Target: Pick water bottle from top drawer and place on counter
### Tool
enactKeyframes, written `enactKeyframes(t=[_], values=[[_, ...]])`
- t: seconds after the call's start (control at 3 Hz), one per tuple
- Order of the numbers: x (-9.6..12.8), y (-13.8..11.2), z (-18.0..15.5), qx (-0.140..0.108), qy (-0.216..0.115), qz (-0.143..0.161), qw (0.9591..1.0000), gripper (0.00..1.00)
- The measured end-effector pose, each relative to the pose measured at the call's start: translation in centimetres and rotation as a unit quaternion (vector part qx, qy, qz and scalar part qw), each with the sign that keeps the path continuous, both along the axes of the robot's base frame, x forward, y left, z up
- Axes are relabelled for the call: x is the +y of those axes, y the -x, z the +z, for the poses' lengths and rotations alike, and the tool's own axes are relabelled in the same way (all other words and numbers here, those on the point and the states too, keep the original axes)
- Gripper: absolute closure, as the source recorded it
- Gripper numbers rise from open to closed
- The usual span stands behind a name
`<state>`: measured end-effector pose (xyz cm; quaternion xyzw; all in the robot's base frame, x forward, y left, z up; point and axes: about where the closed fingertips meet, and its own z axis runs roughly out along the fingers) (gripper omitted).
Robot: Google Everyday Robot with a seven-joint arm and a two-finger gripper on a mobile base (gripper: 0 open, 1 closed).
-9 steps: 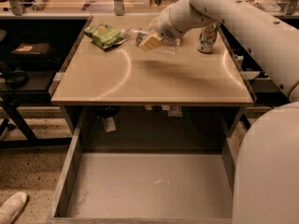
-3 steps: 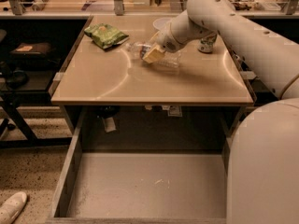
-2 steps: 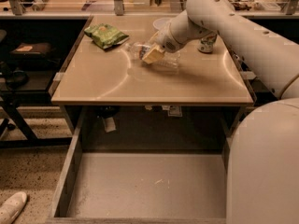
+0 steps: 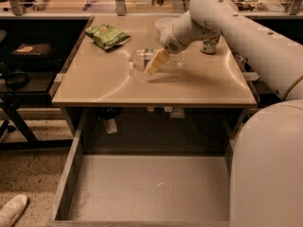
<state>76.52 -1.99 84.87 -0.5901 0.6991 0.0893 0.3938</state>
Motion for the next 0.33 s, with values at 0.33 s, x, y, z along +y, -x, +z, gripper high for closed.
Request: enactKeyframes(t=[0.33], values=[[0.0, 0.0, 0.0, 0.0, 0.0, 0.0, 1.0, 0.0]])
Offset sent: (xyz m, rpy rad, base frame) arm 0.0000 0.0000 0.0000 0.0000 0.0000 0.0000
